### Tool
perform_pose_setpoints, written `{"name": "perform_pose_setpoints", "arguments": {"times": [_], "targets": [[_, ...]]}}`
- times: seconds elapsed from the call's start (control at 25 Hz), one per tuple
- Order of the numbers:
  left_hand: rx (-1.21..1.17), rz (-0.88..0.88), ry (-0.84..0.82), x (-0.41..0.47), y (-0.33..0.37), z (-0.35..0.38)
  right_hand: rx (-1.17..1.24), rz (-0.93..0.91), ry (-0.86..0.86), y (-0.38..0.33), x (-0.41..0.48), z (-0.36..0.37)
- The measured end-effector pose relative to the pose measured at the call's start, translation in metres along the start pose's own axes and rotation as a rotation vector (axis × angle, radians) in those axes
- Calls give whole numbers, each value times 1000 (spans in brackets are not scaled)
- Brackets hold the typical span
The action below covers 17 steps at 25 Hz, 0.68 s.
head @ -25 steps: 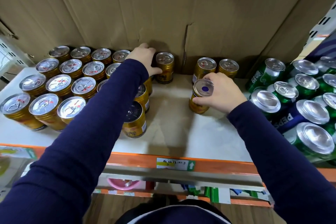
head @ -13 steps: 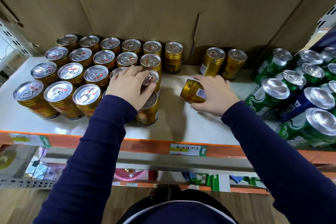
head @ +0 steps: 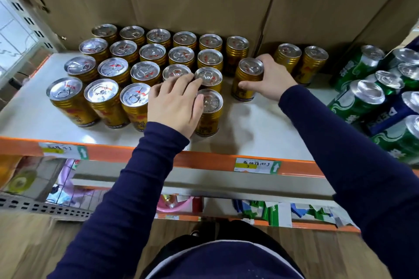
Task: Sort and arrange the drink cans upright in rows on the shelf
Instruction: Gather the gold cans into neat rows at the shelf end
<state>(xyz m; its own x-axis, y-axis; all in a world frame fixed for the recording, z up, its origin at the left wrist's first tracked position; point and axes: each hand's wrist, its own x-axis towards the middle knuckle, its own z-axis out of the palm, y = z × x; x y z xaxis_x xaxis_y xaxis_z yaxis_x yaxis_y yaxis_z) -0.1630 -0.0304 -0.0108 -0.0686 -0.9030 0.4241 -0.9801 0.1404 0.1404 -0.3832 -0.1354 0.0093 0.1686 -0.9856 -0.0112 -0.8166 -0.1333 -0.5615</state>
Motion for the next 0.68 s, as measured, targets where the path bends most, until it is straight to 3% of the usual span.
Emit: {"name": "perform_pose_setpoints", "arguments": {"times": [0.28, 0.56, 0.68], "targets": [[-1, -3, 28, 1, -1, 2, -39, -133, 41, -6, 11, -2], [3, 7, 43, 1, -2, 4, 110, -54, 149, -9, 20, 19], [-6, 8, 59, 1, -2, 6, 62, -49, 178, -7, 19, 23]]}}
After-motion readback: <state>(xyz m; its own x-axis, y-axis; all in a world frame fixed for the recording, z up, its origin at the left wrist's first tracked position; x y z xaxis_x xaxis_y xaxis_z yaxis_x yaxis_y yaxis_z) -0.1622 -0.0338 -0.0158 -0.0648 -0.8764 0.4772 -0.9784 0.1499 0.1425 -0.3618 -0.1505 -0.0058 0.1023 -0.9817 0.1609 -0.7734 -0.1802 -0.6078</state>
